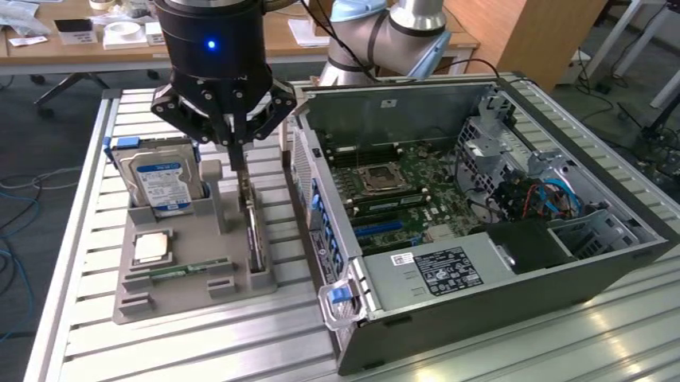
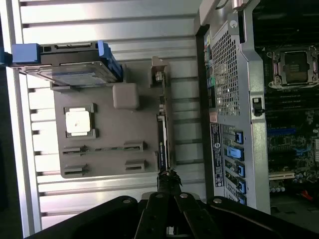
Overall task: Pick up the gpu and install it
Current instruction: 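Reach for the gpu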
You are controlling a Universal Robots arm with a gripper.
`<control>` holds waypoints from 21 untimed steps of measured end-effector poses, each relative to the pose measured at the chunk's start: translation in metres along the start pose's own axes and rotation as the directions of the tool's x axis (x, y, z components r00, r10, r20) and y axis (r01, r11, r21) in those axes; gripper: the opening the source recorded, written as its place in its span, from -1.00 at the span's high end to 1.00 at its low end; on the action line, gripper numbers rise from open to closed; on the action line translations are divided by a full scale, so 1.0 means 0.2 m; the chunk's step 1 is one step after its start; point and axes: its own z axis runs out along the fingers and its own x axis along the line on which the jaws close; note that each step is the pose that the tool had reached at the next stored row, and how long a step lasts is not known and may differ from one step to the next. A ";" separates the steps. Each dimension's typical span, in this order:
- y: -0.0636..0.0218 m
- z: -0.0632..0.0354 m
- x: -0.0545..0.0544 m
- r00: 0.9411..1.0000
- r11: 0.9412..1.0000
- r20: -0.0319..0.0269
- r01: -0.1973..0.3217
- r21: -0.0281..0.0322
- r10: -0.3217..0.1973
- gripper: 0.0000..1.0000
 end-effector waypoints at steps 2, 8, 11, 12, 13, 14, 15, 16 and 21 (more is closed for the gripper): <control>0.000 0.000 0.00 1.000 1.000 0.000 0.000 0.000 0.000 0.79; 0.000 0.000 0.00 1.000 1.000 0.000 0.000 0.000 0.000 0.79; 0.000 0.000 0.00 1.000 1.000 0.000 0.000 0.000 0.000 0.79; 0.000 0.000 0.00 1.000 1.000 0.000 0.000 0.000 0.000 0.79; 0.000 0.000 0.00 1.000 1.000 0.000 0.000 0.000 0.000 0.79; 0.000 0.000 0.00 1.000 1.000 0.000 0.000 0.000 0.000 0.79; 0.000 0.000 0.00 1.000 1.000 0.000 0.000 0.000 0.000 0.79; 0.000 0.000 0.00 1.000 1.000 0.000 0.000 0.000 0.000 0.79; 0.003 0.000 0.00 1.000 1.000 0.000 0.000 0.000 0.000 0.79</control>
